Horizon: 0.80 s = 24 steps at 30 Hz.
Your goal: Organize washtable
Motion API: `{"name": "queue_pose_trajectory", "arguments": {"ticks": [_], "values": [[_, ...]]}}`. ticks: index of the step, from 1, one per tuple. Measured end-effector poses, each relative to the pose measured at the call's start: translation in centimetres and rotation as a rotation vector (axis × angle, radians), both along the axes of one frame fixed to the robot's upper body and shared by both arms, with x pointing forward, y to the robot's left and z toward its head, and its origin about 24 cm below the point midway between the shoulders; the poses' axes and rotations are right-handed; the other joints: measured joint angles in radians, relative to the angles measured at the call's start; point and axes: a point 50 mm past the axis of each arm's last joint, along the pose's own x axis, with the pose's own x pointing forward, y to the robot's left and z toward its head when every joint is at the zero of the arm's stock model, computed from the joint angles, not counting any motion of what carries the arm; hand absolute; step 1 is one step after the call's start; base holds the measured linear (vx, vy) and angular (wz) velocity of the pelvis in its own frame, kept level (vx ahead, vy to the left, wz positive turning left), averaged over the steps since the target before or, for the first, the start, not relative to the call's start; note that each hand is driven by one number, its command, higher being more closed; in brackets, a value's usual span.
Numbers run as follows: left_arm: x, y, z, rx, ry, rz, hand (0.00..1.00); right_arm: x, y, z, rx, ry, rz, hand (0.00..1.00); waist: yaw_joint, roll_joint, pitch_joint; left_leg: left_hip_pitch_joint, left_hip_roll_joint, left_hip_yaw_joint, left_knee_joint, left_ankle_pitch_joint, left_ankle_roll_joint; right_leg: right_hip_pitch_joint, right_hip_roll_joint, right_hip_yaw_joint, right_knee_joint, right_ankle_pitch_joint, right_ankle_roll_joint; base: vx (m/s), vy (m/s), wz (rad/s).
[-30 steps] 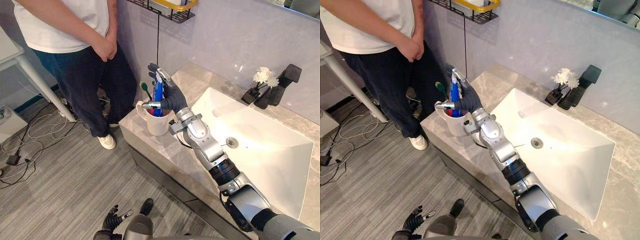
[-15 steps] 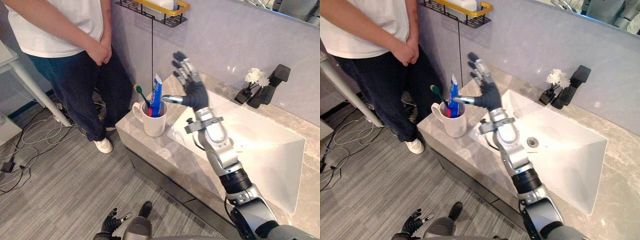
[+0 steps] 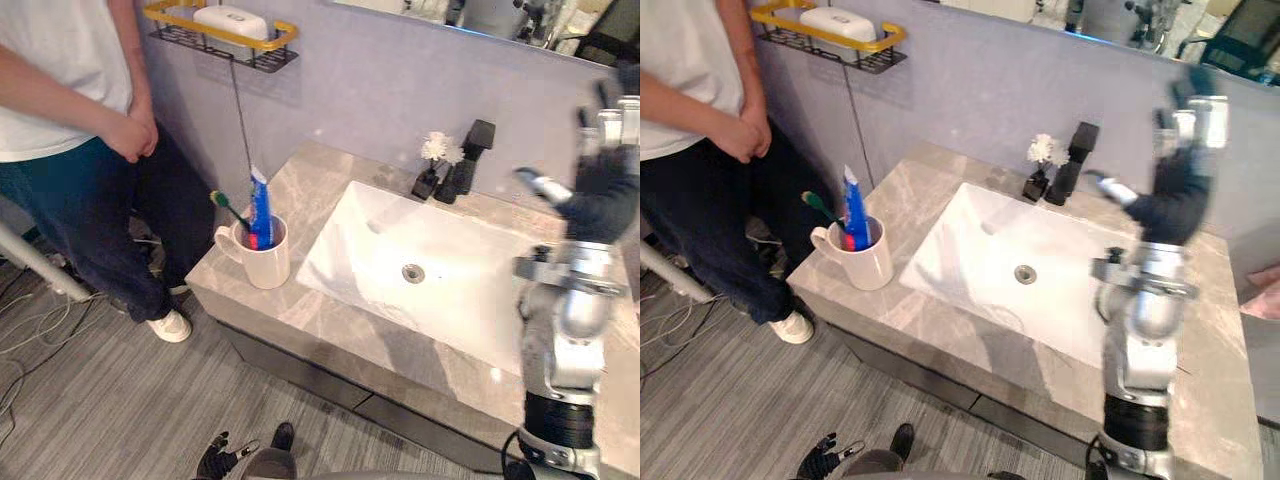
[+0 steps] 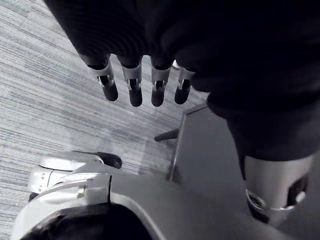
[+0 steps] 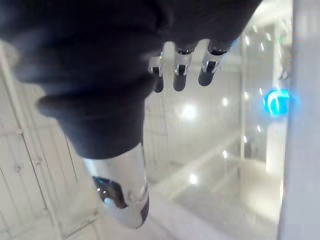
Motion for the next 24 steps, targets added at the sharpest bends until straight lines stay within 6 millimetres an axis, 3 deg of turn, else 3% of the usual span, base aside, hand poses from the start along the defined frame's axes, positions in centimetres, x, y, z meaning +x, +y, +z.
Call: {"name": "queue_pose_trajectory", "arguments": {"ticks": [3, 7, 9, 13, 17, 21, 24], "values": [[-0.5, -0.1, -0.1, -0.006, 0.014, 0.005, 0.00, -2.2, -2.8, -0.2, 0.027, -0.007, -0.153, 0.00, -0.042, 0.010, -0.021, 0.007, -0.001, 0.027, 0.000, -0.007, 0.005, -0.002, -0.002, 0.024, -0.015, 0.011, 0.003, 0.01, 0.021, -0.28], [-0.5, -0.2, -0.2, -0.019, 0.008, 0.039, 0.00, -4.9, -5.7, -1.5, 0.083, 0.018, -0.331, 0.00, -0.062, 0.019, -0.035, 0.016, -0.002, 0.053, 0.000, -0.018, 0.006, -0.011, -0.002, 0.055, -0.024, 0.020, 0.004, 0.00, 0.013, -0.31], [-0.6, -0.1, -0.2, -0.020, 0.012, 0.041, 0.00, -6.2, -7.5, -3.5, 0.155, 0.080, -0.430, 0.00, -0.096, 0.021, -0.044, 0.016, -0.003, 0.061, 0.000, -0.020, 0.007, -0.015, -0.003, 0.062, -0.024, 0.020, 0.005, 0.02, 0.006, -0.08], [-0.5, -0.3, -0.2, -0.026, 0.010, 0.041, 0.00, -9.3, -9.9, -8.9, 0.351, 0.246, -0.627, 0.00, -0.105, 0.028, -0.061, 0.011, -0.001, 0.078, 0.000, -0.031, 0.002, -0.033, -0.001, 0.080, -0.024, 0.019, 0.005, 0.00, 0.003, -0.14], [-0.9, -0.8, -0.4, -0.049, 0.016, 0.083, 0.00, -11.8, -9.4, -13.7, 0.518, 0.403, -0.752, 0.00, -0.127, 0.048, -0.088, 0.004, -0.003, 0.110, 0.000, -0.046, 0.005, -0.052, -0.005, 0.100, -0.021, 0.018, 0.007, 0.05, 0.017, -0.19], [-0.1, -0.9, -0.2, -0.069, -0.032, 0.178, 0.00, -14.2, -8.0, -18.3, 0.693, 0.549, -0.829, 0.00, -0.128, 0.050, -0.090, 0.029, -0.002, 0.141, 0.003, -0.055, 0.010, -0.046, -0.010, 0.114, 0.005, 0.004, 0.012, 0.04, 0.000, -0.13], [0.8, -1.8, -0.1, -0.106, -0.076, 0.238, 0.00, -15.2, -7.6, -20.7, 0.795, 0.613, -0.845, 0.00, -0.125, 0.050, -0.091, 0.044, -0.006, 0.155, 0.004, -0.067, 0.015, -0.046, -0.024, 0.125, 0.027, -0.009, 0.017, 0.04, 0.016, -0.08]]}}
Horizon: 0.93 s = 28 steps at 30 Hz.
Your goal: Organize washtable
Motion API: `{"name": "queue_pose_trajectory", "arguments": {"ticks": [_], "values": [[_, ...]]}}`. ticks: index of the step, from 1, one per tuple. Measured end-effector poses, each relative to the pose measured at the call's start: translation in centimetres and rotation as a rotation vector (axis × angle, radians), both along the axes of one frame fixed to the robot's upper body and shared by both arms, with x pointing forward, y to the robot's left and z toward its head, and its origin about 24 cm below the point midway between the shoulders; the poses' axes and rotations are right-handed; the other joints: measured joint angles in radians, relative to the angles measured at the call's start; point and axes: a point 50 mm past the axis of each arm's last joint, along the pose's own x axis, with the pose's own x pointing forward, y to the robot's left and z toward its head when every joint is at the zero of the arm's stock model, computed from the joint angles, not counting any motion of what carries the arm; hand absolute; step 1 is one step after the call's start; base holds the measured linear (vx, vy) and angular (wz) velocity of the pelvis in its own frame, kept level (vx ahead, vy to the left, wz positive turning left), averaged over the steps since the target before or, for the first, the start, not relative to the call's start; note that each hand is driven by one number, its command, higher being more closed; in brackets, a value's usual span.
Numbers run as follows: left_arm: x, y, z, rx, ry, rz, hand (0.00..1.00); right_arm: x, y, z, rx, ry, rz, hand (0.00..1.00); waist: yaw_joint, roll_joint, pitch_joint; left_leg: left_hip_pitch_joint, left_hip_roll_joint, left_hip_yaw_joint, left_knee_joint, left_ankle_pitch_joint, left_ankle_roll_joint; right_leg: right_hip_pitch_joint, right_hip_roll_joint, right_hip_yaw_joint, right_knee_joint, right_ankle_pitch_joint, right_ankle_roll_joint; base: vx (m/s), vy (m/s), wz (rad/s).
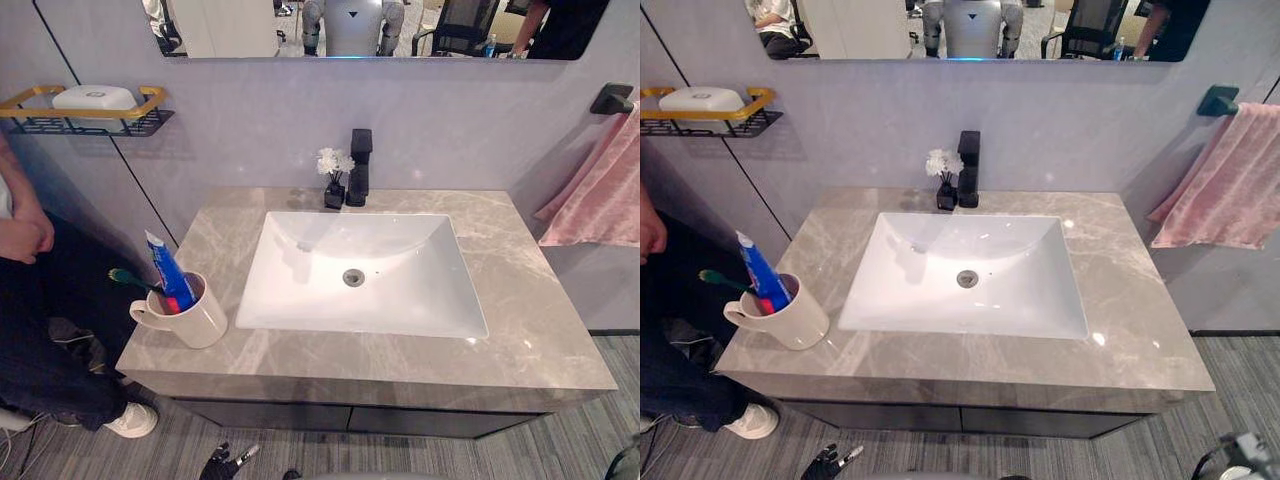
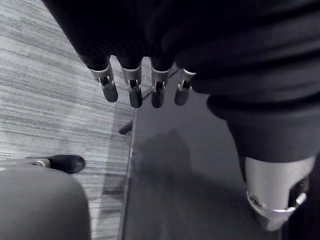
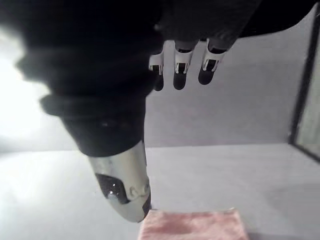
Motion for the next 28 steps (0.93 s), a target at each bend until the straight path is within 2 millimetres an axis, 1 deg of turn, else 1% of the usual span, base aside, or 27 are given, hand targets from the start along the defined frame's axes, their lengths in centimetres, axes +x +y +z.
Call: {"name": "queue_pose_trajectory", "arguments": {"ticks": [1, 2, 5, 6, 7, 8, 9, 11, 12, 14, 15, 17, 20, 22, 25, 27, 28], "values": [[0.3, -0.5, 0.0, -0.015, -0.009, 0.009, 0.00, -0.1, 0.1, -0.5, 0.026, 0.004, -0.004, 0.00, 0.000, -0.001, -0.001, 0.003, -0.003, 0.003, 0.000, -0.002, 0.003, 0.000, -0.003, 0.004, 0.003, -0.002, 0.003, 0.02, 0.040, -0.12], [0.6, -1.4, 0.0, -0.039, -0.022, 0.020, 0.00, -0.2, 0.5, -1.7, 0.080, 0.013, -0.005, 0.00, 0.000, -0.003, -0.002, 0.006, -0.007, 0.007, -0.001, -0.010, 0.008, 0.005, -0.009, 0.007, 0.006, -0.005, 0.007, 0.01, 0.053, -0.11], [0.6, -1.4, -0.1, -0.041, -0.021, 0.037, 0.00, -0.4, 1.8, -4.7, 0.217, 0.069, 0.044, 0.00, 0.002, -0.005, -0.008, 0.026, -0.013, 0.032, -0.004, -0.023, 0.013, 0.023, -0.017, 0.014, 0.004, -0.010, 0.011, 0.02, 0.046, -0.09], [0.6, -1.4, -0.1, -0.042, -0.023, 0.050, 0.00, -0.8, 2.8, -6.2, 0.283, 0.115, 0.082, 0.00, 0.005, -0.008, -0.009, 0.031, -0.015, 0.035, -0.004, -0.024, 0.013, 0.034, -0.019, 0.014, 0.002, -0.010, 0.012, 0.05, 0.032, -0.07], [0.6, -1.4, -0.1, -0.042, -0.023, 0.057, 0.00, -0.9, 3.4, -7.0, 0.321, 0.137, 0.109, 0.00, 0.006, -0.009, -0.009, 0.033, -0.014, 0.037, -0.004, -0.023, 0.012, 0.035, -0.020, 0.014, 0.002, -0.010, 0.012, 0.05, 0.021, -0.08], [0.6, -1.3, -0.1, -0.042, -0.020, 0.057, 0.00, -0.6, 4.6, -8.5, 0.403, 0.179, 0.174, 0.00, 0.006, -0.009, -0.009, 0.035, -0.016, 0.042, -0.004, -0.022, 0.014, 0.034, -0.021, 0.018, 0.002, -0.010, 0.012, 0.02, 0.015, -0.08], [0.6, -1.4, -0.1, -0.043, -0.020, 0.056, 0.00, -0.5, 5.1, -9.2, 0.436, 0.197, 0.202, 0.00, 0.007, -0.009, -0.009, 0.036, -0.017, 0.044, -0.004, -0.022, 0.015, 0.035, -0.022, 0.019, 0.002, -0.010, 0.013, 0.02, 0.018, -0.08], [0.8, -1.4, -0.2, -0.043, -0.009, 0.034, 0.00, -0.8, 7.3, -11.8, 0.565, 0.293, 0.318, 0.00, 0.023, -0.009, -0.009, 0.046, -0.018, 0.044, -0.004, -0.022, 0.014, 0.047, -0.022, 0.020, -0.005, -0.010, 0.013, 0.00, 0.004, 0.02], [1.0, -1.6, -0.3, -0.042, -0.005, 0.000, 0.00, -1.2, 8.6, -13.2, 0.629, 0.375, 0.404, 0.00, 0.029, -0.009, -0.008, 0.052, -0.019, 0.037, -0.004, -0.022, 0.014, 0.053, -0.022, 0.013, -0.013, -0.010, 0.013, -0.01, 0.000, 0.10], [1.1, -1.6, -0.3, -0.041, 0.003, -0.026, 0.00, -1.4, 9.7, -14.2, 0.680, 0.431, 0.468, 0.00, 0.029, -0.008, -0.007, 0.055, -0.020, 0.026, -0.004, -0.021, 0.014, 0.063, -0.022, 0.004, -0.017, -0.010, 0.013, -0.01, -0.008, 0.15], [1.1, -1.7, -0.4, -0.043, 0.011, -0.051, 0.00, -1.7, 10.8, -15.0, 0.726, 0.489, 0.534, 0.00, 0.029, -0.007, -0.006, 0.060, -0.021, 0.018, -0.004, -0.021, 0.014, 0.073, -0.022, -0.003, -0.021, -0.011, 0.013, -0.01, -0.012, 0.17], [1.2, -1.7, -0.5, -0.043, 0.023, -0.093, 0.00, -2.4, 12.4, -16.1, 0.784, 0.575, 0.633, 0.00, 0.029, -0.007, -0.006, 0.060, -0.023, 0.000, -0.004, -0.021, 0.014, 0.085, -0.022, -0.021, -0.033, -0.011, 0.014, -0.02, -0.011, 0.21], [1.4, -1.7, -0.5, -0.040, 0.024, -0.106, 0.00, -2.7, 13.6, -16.9, 0.838, 0.651, 0.729, 0.00, 0.028, -0.007, 0.000, 0.059, -0.031, -0.009, -0.004, -0.020, 0.014, 0.085, -0.023, -0.027, -0.036, -0.011, 0.014, 0.01, 0.017, 0.10], [1.3, -1.6, -0.6, -0.036, 0.032, -0.115, 0.00, -2.8, 14.1, -17.2, 0.851, 0.689, 0.765, 0.00, 0.028, -0.009, 0.002, 0.058, -0.033, -0.021, -0.004, -0.020, 0.014, 0.088, -0.024, -0.034, -0.040, -0.010, 0.014, 0.01, -0.002, 0.12], [2.0, -1.6, -0.5, -0.018, 0.033, -0.170, 0.00, -2.9, 14.5, -17.6, 0.870, 0.722, 0.795, 0.00, 0.029, -0.021, 0.016, 0.058, -0.038, -0.050, -0.004, -0.020, 0.014, 0.107, -0.025, -0.056, -0.051, -0.010, 0.016, 0.01, -0.008, 0.21], [2.5, -1.5, -0.4, -0.005, 0.023, -0.191, 0.00, -1.9, 14.8, -17.7, 0.860, 0.736, 0.846, 0.00, 0.027, -0.031, 0.042, 0.059, -0.038, -0.056, -0.004, -0.019, 0.013, 0.116, -0.025, -0.069, -0.053, -0.010, 0.017, 0.00, -0.008, 0.13], [2.7, -1.5, -0.4, -0.003, 0.020, -0.194, 0.00, -1.7, 14.8, -17.7, 0.857, 0.741, 0.858, 0.00, 0.028, -0.033, 0.049, 0.059, -0.039, -0.056, -0.004, -0.019, 0.013, 0.118, -0.025, -0.070, -0.054, -0.010, 0.017, -0.01, -0.005, 0.07]]}}
